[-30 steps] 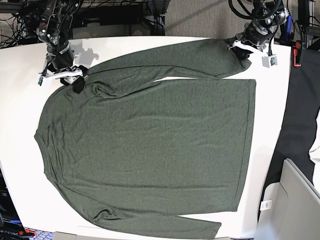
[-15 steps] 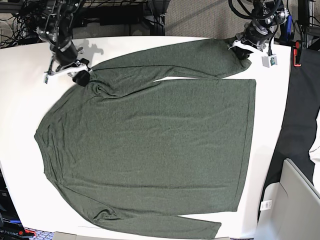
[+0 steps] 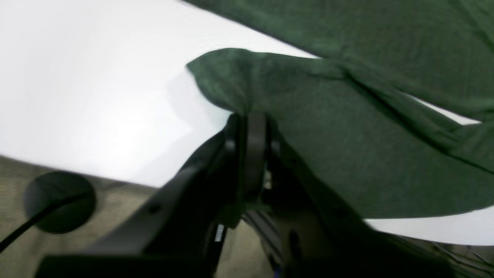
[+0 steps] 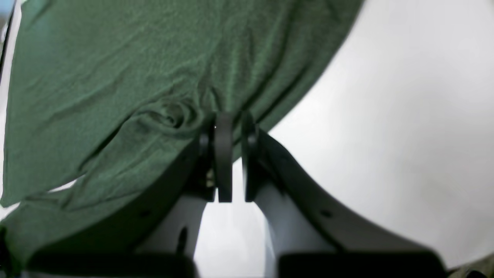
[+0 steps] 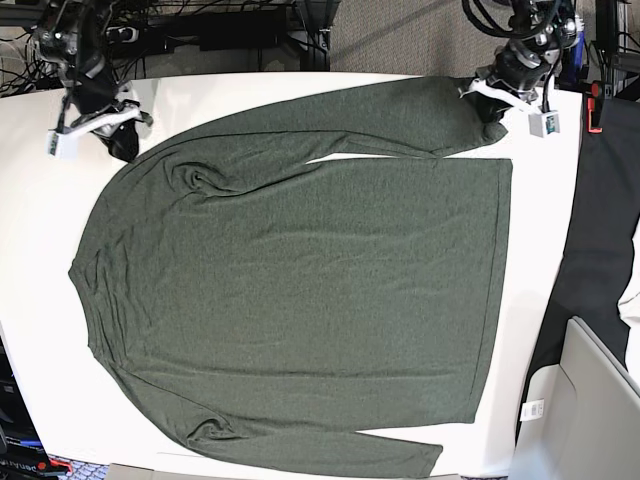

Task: Fold the T-shirt properly
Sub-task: 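Lower the right gripper to the other shoulder corner and grasp it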

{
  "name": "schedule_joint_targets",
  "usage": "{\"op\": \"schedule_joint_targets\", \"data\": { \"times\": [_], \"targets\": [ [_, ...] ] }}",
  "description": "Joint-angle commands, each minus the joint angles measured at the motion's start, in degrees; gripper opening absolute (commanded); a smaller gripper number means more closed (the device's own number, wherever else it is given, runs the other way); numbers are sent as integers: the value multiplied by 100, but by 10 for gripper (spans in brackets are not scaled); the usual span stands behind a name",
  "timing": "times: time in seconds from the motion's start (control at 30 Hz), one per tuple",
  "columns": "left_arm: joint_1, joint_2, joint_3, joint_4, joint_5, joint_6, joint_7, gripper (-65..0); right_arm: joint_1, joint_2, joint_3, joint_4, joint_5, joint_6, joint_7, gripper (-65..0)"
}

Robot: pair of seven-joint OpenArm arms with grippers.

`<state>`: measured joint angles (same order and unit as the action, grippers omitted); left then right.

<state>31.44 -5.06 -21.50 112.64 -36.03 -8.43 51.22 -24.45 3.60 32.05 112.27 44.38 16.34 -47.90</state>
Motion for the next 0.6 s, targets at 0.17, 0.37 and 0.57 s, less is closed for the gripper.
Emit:
{"op": "schedule_joint_targets", "data": {
  "times": [0.17, 0.37, 0.57],
  "targets": [
    [8, -26, 0, 72, -32, -23, -63, -650, 102, -21, -1, -110, -249, -196, 117, -431],
    [-1, -26, 0, 63, -41, -23, -63, -650, 234, -135, -10, -611, 243, -847, 117, -343],
    [8, -26, 0, 63, -41, -23, -63, -650, 612, -162, -1, -1587, 551, -847, 117, -343]
  ]
}}
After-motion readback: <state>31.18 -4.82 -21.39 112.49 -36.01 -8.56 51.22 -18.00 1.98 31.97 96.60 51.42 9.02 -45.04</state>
